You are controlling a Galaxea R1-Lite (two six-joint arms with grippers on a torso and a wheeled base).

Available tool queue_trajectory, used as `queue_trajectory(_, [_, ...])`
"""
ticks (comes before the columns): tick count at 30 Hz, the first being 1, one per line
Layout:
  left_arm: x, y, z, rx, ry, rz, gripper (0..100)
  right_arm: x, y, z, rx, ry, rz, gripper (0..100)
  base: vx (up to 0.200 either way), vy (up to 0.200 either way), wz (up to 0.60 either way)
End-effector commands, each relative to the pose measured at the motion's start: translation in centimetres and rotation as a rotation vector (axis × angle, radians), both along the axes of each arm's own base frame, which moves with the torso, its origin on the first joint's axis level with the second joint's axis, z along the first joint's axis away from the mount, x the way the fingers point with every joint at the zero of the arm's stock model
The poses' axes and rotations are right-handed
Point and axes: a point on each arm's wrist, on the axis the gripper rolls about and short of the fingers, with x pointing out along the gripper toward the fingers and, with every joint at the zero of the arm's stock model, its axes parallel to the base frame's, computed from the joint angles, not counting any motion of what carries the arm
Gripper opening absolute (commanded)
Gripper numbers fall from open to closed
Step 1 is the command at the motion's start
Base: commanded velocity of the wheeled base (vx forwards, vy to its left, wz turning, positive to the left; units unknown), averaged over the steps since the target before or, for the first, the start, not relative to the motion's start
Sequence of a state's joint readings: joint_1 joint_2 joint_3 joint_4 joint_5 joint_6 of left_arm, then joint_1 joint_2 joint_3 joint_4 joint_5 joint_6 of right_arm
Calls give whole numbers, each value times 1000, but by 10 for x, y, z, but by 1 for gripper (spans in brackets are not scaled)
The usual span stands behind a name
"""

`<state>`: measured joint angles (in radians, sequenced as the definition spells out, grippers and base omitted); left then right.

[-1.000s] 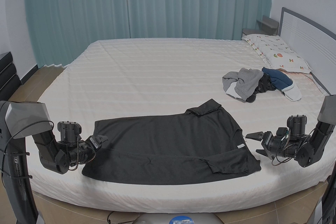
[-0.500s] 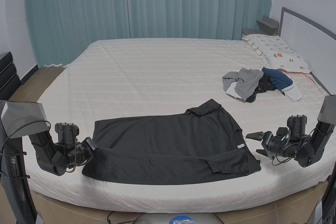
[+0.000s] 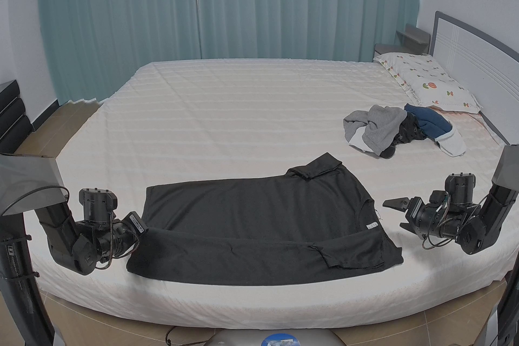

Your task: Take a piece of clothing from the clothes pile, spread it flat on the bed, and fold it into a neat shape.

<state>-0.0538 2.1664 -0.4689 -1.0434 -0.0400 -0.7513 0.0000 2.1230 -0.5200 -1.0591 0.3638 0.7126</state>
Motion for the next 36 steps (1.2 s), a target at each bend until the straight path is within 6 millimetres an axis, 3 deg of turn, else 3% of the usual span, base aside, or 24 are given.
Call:
queue_trajectory(1, [-8,-1,8,-1,-11,-6,0,5,2,1,-18,-19,8,100,0,0,0])
queue_trajectory(6, [-14,-1,17,-2,-30,-4,0,7,4,-6,-87,-33,52,100,0,0,0])
queue_trajectory(16, [-17,0,19,-2,-28,-4,0,16,32,-27,-121,-9,157,100,0,0,0])
queue_trajectory(22, [-17,0,18,-2,-27,-4,0,20,32,-33,-132,-8,163,100,0,0,0])
queue_trajectory(26, [-17,0,18,-2,-28,-4,0,25,32,-48,-154,9,175,100,0,0,0])
queue_trajectory(36, [-17,0,18,-2,-27,-4,0,24,31,-50,-164,7,174,100,0,0,0])
